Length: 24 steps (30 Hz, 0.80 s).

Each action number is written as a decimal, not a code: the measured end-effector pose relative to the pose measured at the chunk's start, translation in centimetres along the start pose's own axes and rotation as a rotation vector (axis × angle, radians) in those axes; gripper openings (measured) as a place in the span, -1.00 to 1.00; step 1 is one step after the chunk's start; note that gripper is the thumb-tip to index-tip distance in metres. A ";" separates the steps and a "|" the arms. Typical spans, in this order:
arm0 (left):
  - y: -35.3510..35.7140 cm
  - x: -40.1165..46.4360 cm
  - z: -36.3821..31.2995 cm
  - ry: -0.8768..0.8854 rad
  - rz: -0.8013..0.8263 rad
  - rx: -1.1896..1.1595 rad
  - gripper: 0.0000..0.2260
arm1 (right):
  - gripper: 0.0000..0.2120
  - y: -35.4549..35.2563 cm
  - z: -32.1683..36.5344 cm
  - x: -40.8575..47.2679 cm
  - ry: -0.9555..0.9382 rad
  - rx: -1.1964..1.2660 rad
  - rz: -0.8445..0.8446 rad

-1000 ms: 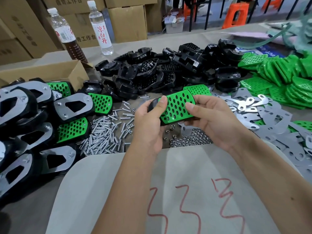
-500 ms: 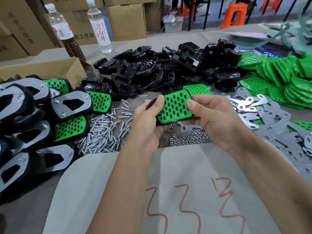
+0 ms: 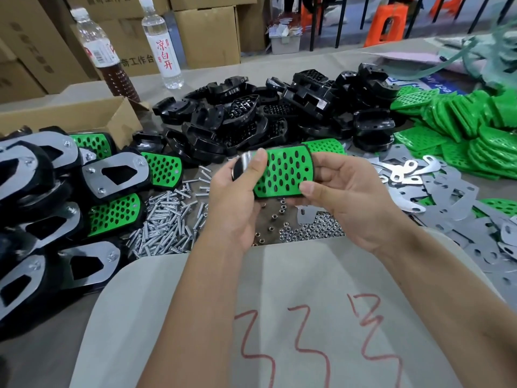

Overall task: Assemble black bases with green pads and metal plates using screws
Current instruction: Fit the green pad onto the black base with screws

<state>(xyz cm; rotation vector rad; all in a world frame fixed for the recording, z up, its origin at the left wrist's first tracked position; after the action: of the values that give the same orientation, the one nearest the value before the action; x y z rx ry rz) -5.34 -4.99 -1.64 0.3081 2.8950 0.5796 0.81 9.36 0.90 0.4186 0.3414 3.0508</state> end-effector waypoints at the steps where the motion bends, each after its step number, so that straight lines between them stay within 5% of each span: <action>1: -0.1 -0.1 -0.1 0.022 -0.049 0.021 -0.69 | -0.65 -0.2 0.0 0.1 -0.024 -0.049 -0.064; 5: -1.0 -0.4 -0.1 0.007 -0.211 0.140 -0.69 | -0.58 -0.3 2.9 -0.4 -0.283 -0.719 -0.287; 8: -0.6 -0.5 0.0 -0.169 -0.085 -0.027 -0.55 | -0.61 3.7 4.2 -1.3 -0.564 -1.148 -0.128; 10: -1.8 -0.4 -0.6 -0.167 -0.118 0.007 -0.72 | -0.59 5.9 3.9 -1.3 -0.615 -1.229 -0.007; 12: -4.0 -0.3 -1.6 -0.115 -0.222 0.137 -0.94 | -0.57 7.5 2.8 -0.8 -0.559 -1.195 0.137; 14: -6.3 -0.2 -2.8 -0.048 -0.341 0.188 -0.87 | -0.57 8.2 1.8 0.0 -0.447 -1.082 0.174; 18: -11.3 0.0 -5.7 0.125 -0.586 0.197 -0.80 | -0.93 9.4 0.1 2.5 -0.243 -1.085 -0.009; 24: -15.5 -1.0 -7.8 0.289 -0.835 0.303 -0.76 | -0.64 14.5 -4.2 5.4 0.168 -1.507 0.140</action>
<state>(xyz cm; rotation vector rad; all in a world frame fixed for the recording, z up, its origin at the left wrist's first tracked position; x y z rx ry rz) -8.57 -22.06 -0.62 -0.9809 2.9738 0.0353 -5.69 -5.31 1.63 0.0465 -1.8391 2.4541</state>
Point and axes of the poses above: each hand's wrist, its own x-axis towards the middle knuckle, its own y-axis out of the palm, z = x × y, the point moved 9 cm from there along x, towards the middle knuckle
